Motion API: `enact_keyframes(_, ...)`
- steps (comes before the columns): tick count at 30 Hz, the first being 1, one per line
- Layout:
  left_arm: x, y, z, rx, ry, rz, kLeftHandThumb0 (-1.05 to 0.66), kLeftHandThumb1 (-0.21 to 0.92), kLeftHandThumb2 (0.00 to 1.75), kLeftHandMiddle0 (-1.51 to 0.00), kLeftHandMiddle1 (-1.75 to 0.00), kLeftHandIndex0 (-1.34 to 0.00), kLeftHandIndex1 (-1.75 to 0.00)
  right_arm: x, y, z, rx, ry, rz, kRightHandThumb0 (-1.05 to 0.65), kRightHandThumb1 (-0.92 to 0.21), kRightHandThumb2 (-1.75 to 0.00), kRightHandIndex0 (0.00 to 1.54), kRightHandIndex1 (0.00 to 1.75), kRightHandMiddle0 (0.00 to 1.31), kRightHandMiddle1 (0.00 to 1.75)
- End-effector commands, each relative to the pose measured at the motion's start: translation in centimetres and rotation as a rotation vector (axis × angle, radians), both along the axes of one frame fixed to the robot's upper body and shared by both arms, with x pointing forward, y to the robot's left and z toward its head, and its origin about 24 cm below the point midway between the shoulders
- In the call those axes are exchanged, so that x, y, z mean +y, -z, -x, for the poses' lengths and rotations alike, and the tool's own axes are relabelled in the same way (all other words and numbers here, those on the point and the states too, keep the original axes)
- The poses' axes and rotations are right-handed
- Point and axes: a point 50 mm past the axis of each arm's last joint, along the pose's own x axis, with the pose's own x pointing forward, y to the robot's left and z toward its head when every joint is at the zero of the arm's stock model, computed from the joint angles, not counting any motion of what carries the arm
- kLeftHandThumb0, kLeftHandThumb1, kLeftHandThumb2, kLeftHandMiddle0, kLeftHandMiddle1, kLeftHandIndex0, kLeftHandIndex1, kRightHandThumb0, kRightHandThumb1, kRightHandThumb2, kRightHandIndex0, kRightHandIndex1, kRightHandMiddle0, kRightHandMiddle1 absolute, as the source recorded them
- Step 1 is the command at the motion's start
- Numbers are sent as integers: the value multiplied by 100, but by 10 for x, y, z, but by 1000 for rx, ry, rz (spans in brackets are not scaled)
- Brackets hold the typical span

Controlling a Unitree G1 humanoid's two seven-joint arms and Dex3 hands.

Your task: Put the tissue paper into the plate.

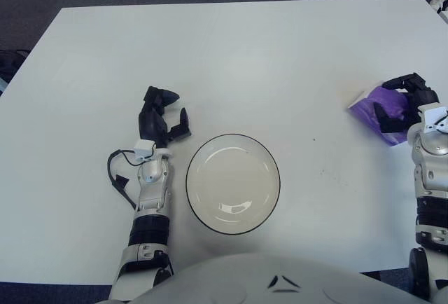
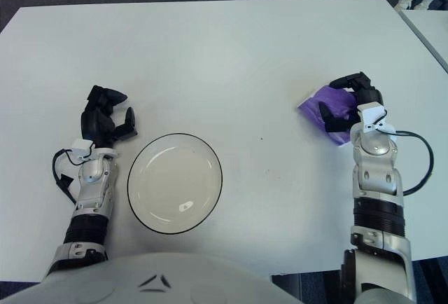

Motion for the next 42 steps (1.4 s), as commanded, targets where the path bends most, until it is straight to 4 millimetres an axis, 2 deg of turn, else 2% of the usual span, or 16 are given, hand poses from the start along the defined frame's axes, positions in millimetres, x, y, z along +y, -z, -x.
enact_keyframes(1,4,66,45,307,-51,57,-1,28,129,-69,-150,-50,-175,14,28,4,16,-71,-167,0,-1,-164,89,163,61,175)
enact_keyframes(4,4,66,45,309,-51,55,-1,28,129,-69,-149,-51,-175,19,16,-1,-89,-117,-191,0,3,-165,93,157,64,175)
enact_keyframes(6,5,67,45,310,-52,54,-1,28,129,-69,-148,-51,-175,33,-2,-7,-192,-169,-204,0,4,-166,95,155,65,175)
enact_keyframes(9,5,67,45,315,-54,51,-1,27,128,-70,-147,-52,-175,46,-17,-11,-273,-219,-209,0,5,-167,96,154,65,175)
enact_keyframes(13,5,67,45,316,-58,53,-1,27,129,-70,-146,-52,-175,46,-20,-10,-319,-268,-223,0,9,-173,96,161,68,175)
enact_keyframes(21,4,67,45,316,-61,58,-1,28,127,-71,-144,-51,-175,54,-32,-13,-410,-353,-235,0,7,-175,91,171,67,175)
enact_keyframes(24,4,67,45,316,-61,57,-1,29,126,-71,-144,-50,-175,58,-36,-15,-435,-370,-230,0,7,-175,91,172,66,175)
enact_keyframes(28,4,66,45,312,-59,56,-1,29,125,-71,-144,-49,-175,80,-56,-15,-516,-438,-196,0,7,-175,91,172,67,175)
enact_keyframes(38,4,66,45,309,-64,52,-1,31,124,-70,-144,-49,-175,100,-64,-13,-574,-499,-167,0,10,-175,95,164,69,175)
enact_keyframes(42,4,66,45,310,-63,52,-1,30,125,-69,-145,-49,-175,102,-66,-12,-603,-517,-130,0,10,-175,95,164,70,175)
